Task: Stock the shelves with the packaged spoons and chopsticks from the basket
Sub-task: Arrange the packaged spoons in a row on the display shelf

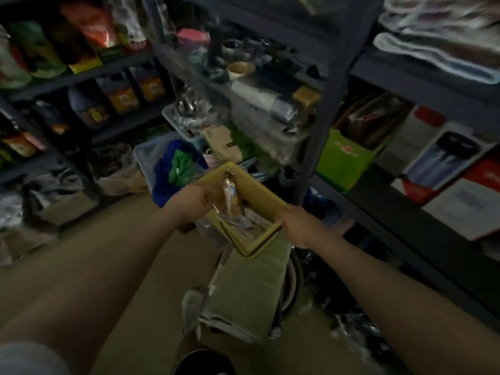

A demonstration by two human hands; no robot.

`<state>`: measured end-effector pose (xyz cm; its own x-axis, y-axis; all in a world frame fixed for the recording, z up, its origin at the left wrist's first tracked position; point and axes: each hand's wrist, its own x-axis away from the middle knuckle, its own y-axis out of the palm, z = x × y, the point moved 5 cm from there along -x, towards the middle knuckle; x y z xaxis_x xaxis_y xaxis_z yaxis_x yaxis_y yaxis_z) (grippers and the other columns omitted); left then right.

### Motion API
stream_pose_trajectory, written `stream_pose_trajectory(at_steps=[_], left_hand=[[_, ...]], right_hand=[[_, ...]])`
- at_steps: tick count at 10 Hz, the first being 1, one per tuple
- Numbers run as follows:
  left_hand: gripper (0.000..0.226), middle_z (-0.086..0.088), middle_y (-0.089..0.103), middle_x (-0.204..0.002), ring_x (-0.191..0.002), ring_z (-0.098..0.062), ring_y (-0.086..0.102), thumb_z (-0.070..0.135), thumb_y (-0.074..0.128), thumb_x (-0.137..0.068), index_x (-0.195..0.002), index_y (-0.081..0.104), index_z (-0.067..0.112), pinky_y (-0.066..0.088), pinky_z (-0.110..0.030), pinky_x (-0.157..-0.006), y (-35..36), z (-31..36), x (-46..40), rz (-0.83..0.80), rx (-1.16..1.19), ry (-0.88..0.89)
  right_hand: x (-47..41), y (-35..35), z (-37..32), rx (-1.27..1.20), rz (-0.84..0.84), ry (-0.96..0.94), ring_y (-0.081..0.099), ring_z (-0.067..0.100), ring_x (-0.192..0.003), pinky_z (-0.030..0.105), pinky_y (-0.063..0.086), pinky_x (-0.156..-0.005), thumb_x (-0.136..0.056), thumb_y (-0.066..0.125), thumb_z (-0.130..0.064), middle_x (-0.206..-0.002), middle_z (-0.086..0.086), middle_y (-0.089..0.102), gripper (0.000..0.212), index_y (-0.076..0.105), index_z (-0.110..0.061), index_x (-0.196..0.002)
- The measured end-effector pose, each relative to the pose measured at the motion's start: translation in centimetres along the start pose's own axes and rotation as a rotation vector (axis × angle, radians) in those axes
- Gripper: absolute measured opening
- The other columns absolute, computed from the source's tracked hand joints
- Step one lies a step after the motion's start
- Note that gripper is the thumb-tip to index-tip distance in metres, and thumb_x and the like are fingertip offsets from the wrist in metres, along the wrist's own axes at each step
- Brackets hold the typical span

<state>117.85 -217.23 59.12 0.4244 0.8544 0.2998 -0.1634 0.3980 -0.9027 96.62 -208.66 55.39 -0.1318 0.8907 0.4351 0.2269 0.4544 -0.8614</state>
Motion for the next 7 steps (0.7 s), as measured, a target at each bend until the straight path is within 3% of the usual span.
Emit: stream_pose_trajectory(at_steps=[1, 2, 3, 4, 5, 6, 7], left_hand=[[0.023, -0.018, 0.06, -0.097, -0.087, -0.028, 0.055, 0.021, 0.044, -0.089, -0.09, 0.057, 0.002, 0.046, -0.041, -0.083, -0.4, -3.5, -5.8, -0.134, -0.022, 0.165], [0.008, -0.009, 0.053, -0.091, -0.088, -0.025, 0.052, 0.013, 0.045, -0.09, -0.091, 0.053, 0.013, 0.044, -0.037, -0.08, 0.0, -5.9, -10.6, -0.232, -0.086, 0.277], [0.031, -0.006, 0.051, -0.113, -0.106, -0.025, 0.053, 0.017, 0.041, -0.093, -0.122, 0.054, 0.014, 0.044, -0.035, -0.089, 1.8, -7.2, -14.4, -0.341, -0.136, 0.341], [0.035, -0.009, 0.052, -0.124, -0.111, -0.026, 0.053, 0.018, 0.043, -0.094, -0.126, 0.053, 0.013, 0.045, -0.04, -0.093, 4.4, -7.6, -16.8, -0.445, -0.091, 0.422], [0.031, -0.01, 0.061, -0.112, -0.101, -0.025, 0.059, 0.014, 0.048, -0.091, -0.122, 0.056, 0.012, 0.048, -0.036, -0.085, 7.0, -7.9, -18.4, -0.452, -0.009, 0.504], [0.031, -0.005, 0.061, -0.11, -0.097, -0.019, 0.058, 0.015, 0.051, -0.089, -0.12, 0.057, 0.016, 0.047, -0.032, -0.08, 9.3, -8.5, -20.2, -0.453, -0.038, 0.579], [0.033, -0.003, 0.058, -0.121, -0.107, -0.019, 0.055, 0.017, 0.053, -0.089, -0.121, 0.056, 0.019, 0.046, -0.032, -0.088, 11.8, -9.0, -22.2, -0.503, -0.089, 0.646]], right_hand=[[-5.9, 0.8, -1.2, -0.161, -0.014, 0.168, 0.055, 0.029, -0.098, 0.038, 0.05, -0.085, -0.092, 0.039, -0.002, -0.11, 0.014, 0.054, 0.026, 0.059, 0.0, -0.108], [-10.7, 3.0, -2.1, -0.22, -0.036, 0.348, 0.043, 0.02, -0.074, 0.031, 0.035, -0.071, -0.094, 0.038, -0.005, -0.086, 0.006, 0.046, 0.013, 0.05, -0.01, -0.092], [-14.6, 5.1, -2.8, -0.306, 0.019, 0.471, 0.039, 0.022, -0.081, 0.03, 0.03, -0.076, -0.095, 0.042, -0.012, -0.085, 0.004, 0.042, 0.008, 0.043, -0.017, -0.087], [-17.8, 9.9, -3.1, -0.379, -0.095, 0.508, 0.053, 0.024, -0.094, 0.031, 0.041, -0.082, -0.097, 0.041, -0.016, -0.095, 0.005, 0.058, 0.02, 0.06, -0.013, -0.102], [-20.2, 16.2, -2.5, -0.417, -0.215, 0.59, 0.055, 0.03, -0.119, 0.039, 0.044, -0.1, -0.092, 0.047, -0.026, -0.126, 0.011, 0.06, 0.036, 0.058, -0.012, -0.123], [-21.1, 20.1, -1.9, -0.356, -0.278, 0.647, 0.054, 0.032, -0.118, 0.043, 0.045, -0.098, -0.085, 0.055, -0.035, -0.128, 0.012, 0.057, 0.043, 0.055, -0.015, -0.123], [-22.6, 20.3, -1.0, -0.342, -0.193, 0.66, 0.048, 0.033, -0.123, 0.043, 0.042, -0.1, -0.086, 0.059, -0.032, -0.135, 0.015, 0.046, 0.054, 0.043, -0.008, -0.132]])
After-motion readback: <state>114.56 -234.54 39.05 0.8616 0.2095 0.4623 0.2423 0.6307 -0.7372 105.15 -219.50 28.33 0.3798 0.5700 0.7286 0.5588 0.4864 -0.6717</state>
